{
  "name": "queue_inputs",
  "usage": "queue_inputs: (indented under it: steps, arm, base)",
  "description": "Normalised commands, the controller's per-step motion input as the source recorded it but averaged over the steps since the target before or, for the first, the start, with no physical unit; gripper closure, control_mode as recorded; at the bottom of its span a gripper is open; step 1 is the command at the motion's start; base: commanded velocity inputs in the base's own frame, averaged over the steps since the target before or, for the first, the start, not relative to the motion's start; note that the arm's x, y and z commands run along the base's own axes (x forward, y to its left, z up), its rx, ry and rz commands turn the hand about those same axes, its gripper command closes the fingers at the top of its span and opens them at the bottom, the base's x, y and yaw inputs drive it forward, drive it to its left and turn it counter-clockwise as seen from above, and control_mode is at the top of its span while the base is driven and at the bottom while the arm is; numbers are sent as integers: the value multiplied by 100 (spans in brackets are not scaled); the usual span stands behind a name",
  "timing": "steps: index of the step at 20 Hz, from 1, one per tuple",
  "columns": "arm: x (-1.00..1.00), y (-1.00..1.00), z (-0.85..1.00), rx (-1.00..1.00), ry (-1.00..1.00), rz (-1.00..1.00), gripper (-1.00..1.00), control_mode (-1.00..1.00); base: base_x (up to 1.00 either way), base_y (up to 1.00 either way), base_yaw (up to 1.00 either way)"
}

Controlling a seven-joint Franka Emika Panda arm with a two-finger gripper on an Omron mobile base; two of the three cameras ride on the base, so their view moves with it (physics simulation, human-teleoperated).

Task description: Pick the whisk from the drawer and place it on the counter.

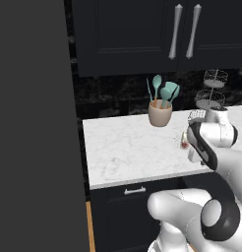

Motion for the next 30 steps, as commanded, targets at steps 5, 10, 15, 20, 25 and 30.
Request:
queue_inputs:
  steps: [5, 10, 15, 20, 25, 30]
  arm:
    - [100, 85, 0, 4, 0, 2, 100, -100]
    - [100, 64, -21, 1, -1, 0, 100, -100]
    - [100, 46, -43, 0, -5, 0, 100, -100]
    - [85, 8, -47, -1, -1, 0, 100, -100]
    - [38, 0, -40, -1, 0, 0, 100, -100]
    - [7, 0, -12, -2, 0, 0, -100, -100]
  base:
    - [0, 0, 0]
    - [0, 0, 0]
    - [0, 0, 0]
    - [0, 0, 0]
    - [0, 0, 0]
    - [0, 0, 0]
